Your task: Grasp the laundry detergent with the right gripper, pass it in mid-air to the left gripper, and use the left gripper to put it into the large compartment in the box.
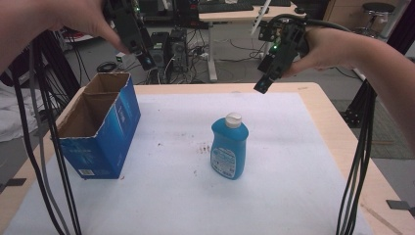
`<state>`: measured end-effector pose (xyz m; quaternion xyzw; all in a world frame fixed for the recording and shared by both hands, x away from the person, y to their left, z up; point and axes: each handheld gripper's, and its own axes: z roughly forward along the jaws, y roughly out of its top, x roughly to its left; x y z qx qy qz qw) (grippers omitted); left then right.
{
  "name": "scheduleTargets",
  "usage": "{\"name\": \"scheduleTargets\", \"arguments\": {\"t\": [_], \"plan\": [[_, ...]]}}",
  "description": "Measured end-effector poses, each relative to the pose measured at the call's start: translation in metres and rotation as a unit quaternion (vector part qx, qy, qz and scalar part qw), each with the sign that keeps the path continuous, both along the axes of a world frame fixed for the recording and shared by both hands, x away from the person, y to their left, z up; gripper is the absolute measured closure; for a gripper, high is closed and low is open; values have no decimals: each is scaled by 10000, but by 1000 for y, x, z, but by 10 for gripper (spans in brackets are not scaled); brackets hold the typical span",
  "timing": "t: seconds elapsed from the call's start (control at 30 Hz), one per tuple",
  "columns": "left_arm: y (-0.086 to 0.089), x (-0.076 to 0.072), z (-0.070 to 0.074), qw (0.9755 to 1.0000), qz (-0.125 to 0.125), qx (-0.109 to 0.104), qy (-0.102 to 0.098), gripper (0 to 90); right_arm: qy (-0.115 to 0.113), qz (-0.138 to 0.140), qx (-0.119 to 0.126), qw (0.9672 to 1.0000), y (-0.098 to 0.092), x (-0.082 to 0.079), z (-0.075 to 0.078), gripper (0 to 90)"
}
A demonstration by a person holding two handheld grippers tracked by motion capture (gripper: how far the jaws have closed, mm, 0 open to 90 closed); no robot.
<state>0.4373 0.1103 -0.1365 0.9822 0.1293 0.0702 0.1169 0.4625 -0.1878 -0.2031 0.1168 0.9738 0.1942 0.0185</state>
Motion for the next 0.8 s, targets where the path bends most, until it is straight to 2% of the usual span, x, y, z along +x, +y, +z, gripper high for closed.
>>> {"name": "scheduleTargets", "arguments": {"t": [0.23, 0.47, 0.5, 0.6, 0.63, 0.8], "plan": [[0, -2, -4, 10000, 22, 0, 33, 170, -47, -146, 256, 9996, -21, -20, -10, 128], [-1, -3, -5, 10000, 8, 22, 31, 170, -125, -231, 458, 9986, -29, -38, -17, 127], [-2, -3, -6, 10000, 24, -6, 35, 170, -133, -245, 551, 9981, -31, -44, -22, 127], [-2, -4, -6, 10000, 5, -11, 36, 170, -138, -264, 602, 9977, -32, -49, -26, 127], [-3, -4, -6, 10000, -11, 10, 41, 170, -115, -275, 648, 9975, -33, -56, -33, 127], [-2, -4, -6, 10000, -3, -3, 37, 170, -63, -329, 761, 9965, -35, -69, -49, 127]]}}
